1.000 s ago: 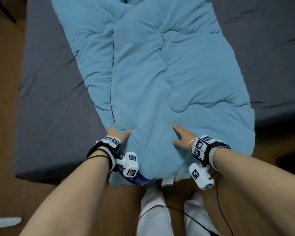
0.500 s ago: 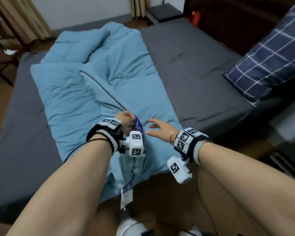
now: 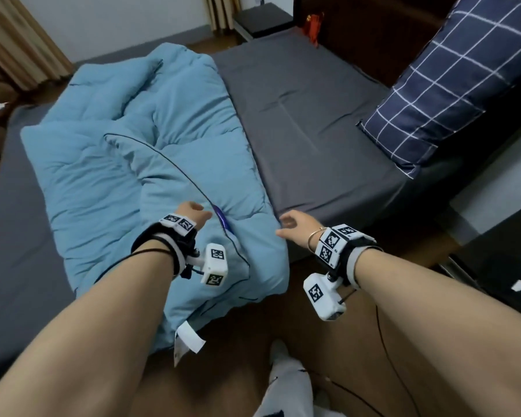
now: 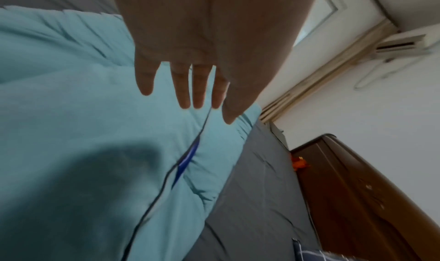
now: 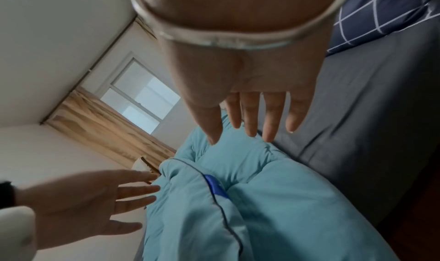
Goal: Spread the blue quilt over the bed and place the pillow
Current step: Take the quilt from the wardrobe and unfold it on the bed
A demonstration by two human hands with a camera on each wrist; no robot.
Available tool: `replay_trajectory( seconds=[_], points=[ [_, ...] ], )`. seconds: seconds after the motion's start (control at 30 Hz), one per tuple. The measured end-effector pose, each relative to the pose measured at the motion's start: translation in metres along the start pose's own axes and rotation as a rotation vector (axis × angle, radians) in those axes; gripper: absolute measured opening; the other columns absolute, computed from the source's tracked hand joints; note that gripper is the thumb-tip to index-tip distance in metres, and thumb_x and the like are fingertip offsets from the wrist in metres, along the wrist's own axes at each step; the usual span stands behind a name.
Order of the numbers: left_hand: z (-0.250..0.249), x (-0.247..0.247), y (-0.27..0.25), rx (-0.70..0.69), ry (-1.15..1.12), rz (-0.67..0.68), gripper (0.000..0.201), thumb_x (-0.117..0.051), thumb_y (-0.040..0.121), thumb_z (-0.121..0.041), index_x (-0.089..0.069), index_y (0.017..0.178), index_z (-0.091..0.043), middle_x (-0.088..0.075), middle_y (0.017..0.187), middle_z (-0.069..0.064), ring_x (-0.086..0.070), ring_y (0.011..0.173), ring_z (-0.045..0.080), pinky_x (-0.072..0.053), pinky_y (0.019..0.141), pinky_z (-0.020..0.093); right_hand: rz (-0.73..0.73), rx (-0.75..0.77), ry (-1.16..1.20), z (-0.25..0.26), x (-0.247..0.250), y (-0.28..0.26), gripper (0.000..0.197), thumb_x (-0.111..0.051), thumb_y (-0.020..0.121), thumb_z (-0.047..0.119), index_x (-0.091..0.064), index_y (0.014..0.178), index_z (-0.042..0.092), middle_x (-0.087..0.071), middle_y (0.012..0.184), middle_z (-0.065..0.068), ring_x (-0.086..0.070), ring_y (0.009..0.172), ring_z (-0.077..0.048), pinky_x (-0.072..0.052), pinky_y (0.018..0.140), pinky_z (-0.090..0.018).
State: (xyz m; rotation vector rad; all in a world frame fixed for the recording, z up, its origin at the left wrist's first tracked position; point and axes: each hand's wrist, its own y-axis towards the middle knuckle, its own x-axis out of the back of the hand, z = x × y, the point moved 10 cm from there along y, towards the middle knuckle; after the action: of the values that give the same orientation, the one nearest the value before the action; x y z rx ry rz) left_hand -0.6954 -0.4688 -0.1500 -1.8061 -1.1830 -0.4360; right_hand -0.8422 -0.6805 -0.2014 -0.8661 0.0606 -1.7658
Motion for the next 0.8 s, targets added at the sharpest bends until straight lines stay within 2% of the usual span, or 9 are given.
replay_trajectory(
  seconds=[0.1,0.2,0.33,0.4,0.47,0.53,0.67,0.73,0.8],
  points=[
    [0.039,-0.003,0.016,0.083,0.049,-0.004,0.075,-0.065,0.082,-0.044,-0.035,0.143,-0.011,-0.049,0.14,0.016,-0.048,0.129,0.033,-0.038,0.109,0.041,0.046,0.021,-0.035,0.01,-0.023,0.011,0.053,-0.07,0.081,0.026,-0.052,0.127,0.009,-0.058,0.131,-0.011,-0.056,0.121,-0.023,-0.042,0.106,-0.033],
    [0.07,-0.013,0.039,0.133,0.048,0.038,0.078,-0.06,0.082,-0.05,-0.03,0.146,-0.015,-0.053,0.136,0.016,-0.05,0.128,0.033,-0.036,0.111,0.042,0.1,0.047,-0.087,0.03,-0.052,0.025,0.062,-0.069,0.082,0.033,-0.045,0.135,0.011,-0.052,0.138,-0.009,-0.051,0.126,-0.022,-0.038,0.105,-0.031],
    [0.104,-0.006,0.07,0.162,-0.11,-0.024,0.07,-0.061,0.088,-0.035,-0.03,0.147,-0.011,-0.044,0.146,0.017,-0.045,0.133,0.03,-0.034,0.112,0.036,0.216,-0.016,-0.136,0.033,-0.104,0.055,0.081,-0.069,0.08,0.04,-0.028,0.144,0.013,-0.04,0.148,-0.012,-0.043,0.133,-0.029,-0.036,0.109,-0.038],
    [0.132,0.0,0.082,0.193,-0.119,-0.065,0.081,-0.067,0.084,-0.034,-0.026,0.149,-0.01,-0.032,0.154,0.015,-0.033,0.142,0.029,-0.026,0.117,0.037,0.267,-0.078,-0.119,0.025,-0.129,0.072,0.092,-0.071,0.077,0.044,-0.021,0.146,0.013,-0.036,0.149,-0.014,-0.039,0.136,-0.031,-0.034,0.111,-0.04],
    [0.168,0.0,0.093,0.277,-0.12,-0.075,0.102,-0.074,0.07,-0.047,-0.021,0.15,-0.014,-0.028,0.155,0.014,-0.032,0.142,0.03,-0.026,0.118,0.041,0.288,-0.127,-0.104,0.018,-0.15,0.088,0.097,-0.074,0.072,0.046,-0.021,0.145,0.011,-0.039,0.147,-0.014,-0.042,0.133,-0.032,-0.035,0.111,-0.041],
    [0.194,-0.011,0.095,0.354,-0.166,-0.055,0.118,-0.078,0.056,-0.056,-0.019,0.15,-0.016,-0.035,0.152,0.014,-0.039,0.137,0.032,-0.031,0.115,0.044,0.28,-0.134,-0.13,0.016,-0.165,0.099,0.084,-0.076,0.072,0.037,-0.034,0.138,0.009,-0.05,0.138,-0.013,-0.05,0.125,-0.031,-0.04,0.107,-0.039],
    [0.201,-0.035,0.099,0.391,-0.375,-0.105,0.126,-0.088,0.048,-0.043,-0.016,0.148,-0.014,-0.041,0.147,0.014,-0.045,0.132,0.031,-0.036,0.112,0.047,0.25,-0.046,-0.254,0.026,-0.156,0.105,0.046,-0.067,0.08,0.017,-0.056,0.124,0.007,-0.062,0.125,-0.014,-0.058,0.116,-0.031,-0.044,0.095,-0.029],
    [0.179,-0.044,0.097,0.403,-0.348,-0.097,0.119,-0.088,0.054,-0.04,-0.02,0.147,-0.011,-0.041,0.147,0.014,-0.045,0.133,0.032,-0.037,0.111,0.047,0.226,-0.004,-0.271,0.029,-0.125,0.106,0.043,-0.066,0.081,0.017,-0.059,0.123,0.011,-0.064,0.124,-0.012,-0.058,0.116,-0.029,-0.044,0.094,-0.027],
    [0.141,-0.058,0.096,0.373,-0.3,-0.055,0.096,-0.084,0.066,-0.035,-0.033,0.143,-0.006,-0.05,0.141,0.016,-0.052,0.127,0.031,-0.041,0.109,0.042,0.189,0.019,-0.29,0.029,-0.079,0.106,0.042,-0.065,0.083,0.017,-0.06,0.124,0.013,-0.065,0.124,-0.009,-0.058,0.115,-0.028,-0.044,0.091,-0.026]
  ],
)
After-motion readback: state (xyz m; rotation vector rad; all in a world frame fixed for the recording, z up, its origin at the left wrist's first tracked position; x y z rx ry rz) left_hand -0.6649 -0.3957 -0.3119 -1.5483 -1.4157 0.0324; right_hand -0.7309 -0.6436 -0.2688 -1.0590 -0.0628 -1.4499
